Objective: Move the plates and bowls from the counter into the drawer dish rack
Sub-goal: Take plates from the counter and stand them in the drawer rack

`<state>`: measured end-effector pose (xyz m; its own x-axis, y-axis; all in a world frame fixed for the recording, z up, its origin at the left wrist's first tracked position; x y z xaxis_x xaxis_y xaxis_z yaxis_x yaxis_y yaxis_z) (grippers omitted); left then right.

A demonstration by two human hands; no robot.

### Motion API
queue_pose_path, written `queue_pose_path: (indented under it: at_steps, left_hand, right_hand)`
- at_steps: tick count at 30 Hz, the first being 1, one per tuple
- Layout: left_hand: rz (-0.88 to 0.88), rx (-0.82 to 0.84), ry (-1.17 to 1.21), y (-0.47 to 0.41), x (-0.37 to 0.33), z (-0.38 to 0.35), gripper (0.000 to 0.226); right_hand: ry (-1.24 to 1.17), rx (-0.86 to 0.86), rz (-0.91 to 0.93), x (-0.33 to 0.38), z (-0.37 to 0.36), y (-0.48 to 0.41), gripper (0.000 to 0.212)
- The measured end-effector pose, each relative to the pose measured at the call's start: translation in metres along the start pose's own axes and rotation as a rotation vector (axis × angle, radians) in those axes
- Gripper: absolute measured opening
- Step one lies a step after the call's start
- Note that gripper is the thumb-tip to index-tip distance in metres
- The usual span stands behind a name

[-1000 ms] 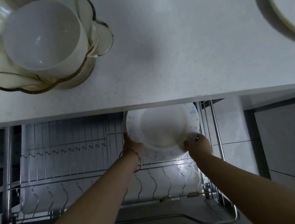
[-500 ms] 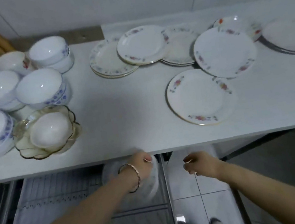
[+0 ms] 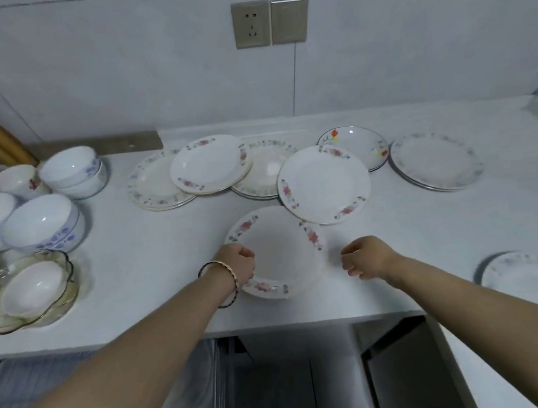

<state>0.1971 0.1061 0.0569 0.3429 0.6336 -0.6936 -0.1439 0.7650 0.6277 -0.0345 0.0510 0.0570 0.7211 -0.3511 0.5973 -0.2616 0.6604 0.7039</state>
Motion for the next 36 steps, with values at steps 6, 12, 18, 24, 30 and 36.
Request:
queue_pose_path:
  at_steps: [6, 12, 18, 24, 30, 36]
  left_hand:
    - [0.021, -0.039, 0.018, -0.054, -0.033, -0.003, 0.019]
    - [0.031, -0.042, -0.042, -0.138, -0.081, -0.009, 0.030]
    - [0.151, 0.013, 0.030, -0.224, -0.082, -0.026, 0.050]
    - [0.107, -0.050, 0.039, -0.222, -0.097, -0.019, 0.034]
    - [0.025, -0.033, 0.151, -0.187, -0.086, -0.008, 0.017]
    - [0.017, -0.163, 0.257, -0.079, -0.039, 0.010, 0.028]
  right_hand:
    - [-0.025, -0.117, -0.011, -0.001, 0.051, -0.042, 0.034]
    - [-0.078, -0.273, -0.072, 0.009, 0.105, -0.106, 0.049]
    - [-0.411, -0.291, -0.172, 0.000, 0.133, -0.162, 0.059]
    - [-0.495, -0.343, -0.147, -0.008, 0.140, -0.168, 0.028]
    - [-0.416, -0.352, -0.015, 0.002, 0.139, -0.125, 0.031]
    - [-0.244, -0.240, 0.168, 0.019, 0.086, -0.045, 0.013]
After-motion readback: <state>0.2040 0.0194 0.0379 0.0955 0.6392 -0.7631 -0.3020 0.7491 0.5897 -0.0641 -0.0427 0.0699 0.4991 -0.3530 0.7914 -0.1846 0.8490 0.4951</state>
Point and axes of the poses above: each hand's wrist, its own y-axis away from the middle knuckle, its own z-axis out of the back of the hand, x = y × z, the point moved 7 cm from there along -y, towards the middle knuckle, and after that the axes turned 11 degrees about x, right-handed, at the moved point
